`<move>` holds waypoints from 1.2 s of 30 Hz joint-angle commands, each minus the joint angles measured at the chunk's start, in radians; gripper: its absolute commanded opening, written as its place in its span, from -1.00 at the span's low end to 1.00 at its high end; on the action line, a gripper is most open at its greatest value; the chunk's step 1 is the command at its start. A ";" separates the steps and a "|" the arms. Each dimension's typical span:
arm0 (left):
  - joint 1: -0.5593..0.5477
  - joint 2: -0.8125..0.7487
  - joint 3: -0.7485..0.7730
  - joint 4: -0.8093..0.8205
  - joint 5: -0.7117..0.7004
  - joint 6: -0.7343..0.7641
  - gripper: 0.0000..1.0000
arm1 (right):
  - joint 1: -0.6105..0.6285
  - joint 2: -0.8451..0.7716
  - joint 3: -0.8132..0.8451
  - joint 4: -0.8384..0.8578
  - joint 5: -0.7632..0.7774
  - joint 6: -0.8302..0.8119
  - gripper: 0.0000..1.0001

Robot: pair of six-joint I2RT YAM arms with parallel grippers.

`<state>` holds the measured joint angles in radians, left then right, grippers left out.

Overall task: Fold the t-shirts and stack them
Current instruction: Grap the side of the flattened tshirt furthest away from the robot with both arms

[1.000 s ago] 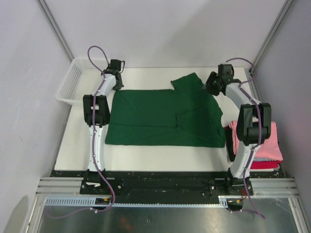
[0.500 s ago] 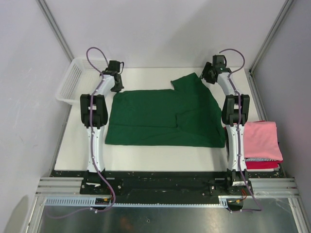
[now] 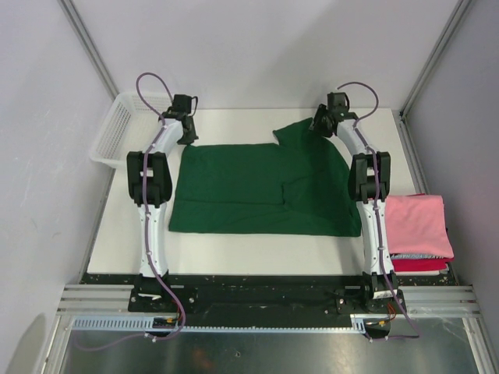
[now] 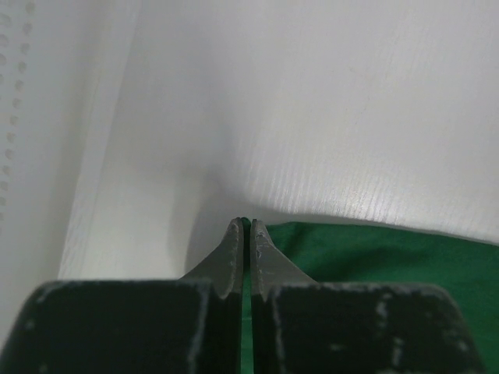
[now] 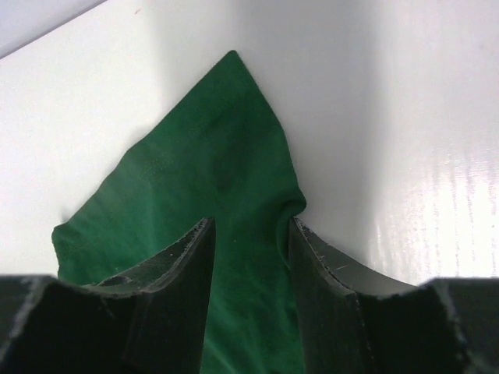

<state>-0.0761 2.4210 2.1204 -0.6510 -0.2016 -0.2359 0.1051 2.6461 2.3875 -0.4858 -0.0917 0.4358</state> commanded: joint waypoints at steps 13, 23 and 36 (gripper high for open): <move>0.003 -0.086 0.021 0.030 -0.026 -0.001 -1.00 | 0.014 -0.043 -0.003 0.072 0.161 0.023 -0.86; 0.005 -0.146 0.017 0.037 -0.050 -0.011 -1.00 | 0.005 -0.239 -0.108 0.057 0.166 -0.048 -1.00; 0.003 -0.301 -0.174 0.045 -0.070 -0.037 -1.00 | 0.024 -0.609 -0.572 0.062 0.174 -0.040 -1.00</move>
<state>-0.0761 2.2257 2.0155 -0.6186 -0.2344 -0.2493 0.1196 2.1807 1.9560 -0.4320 0.0616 0.3893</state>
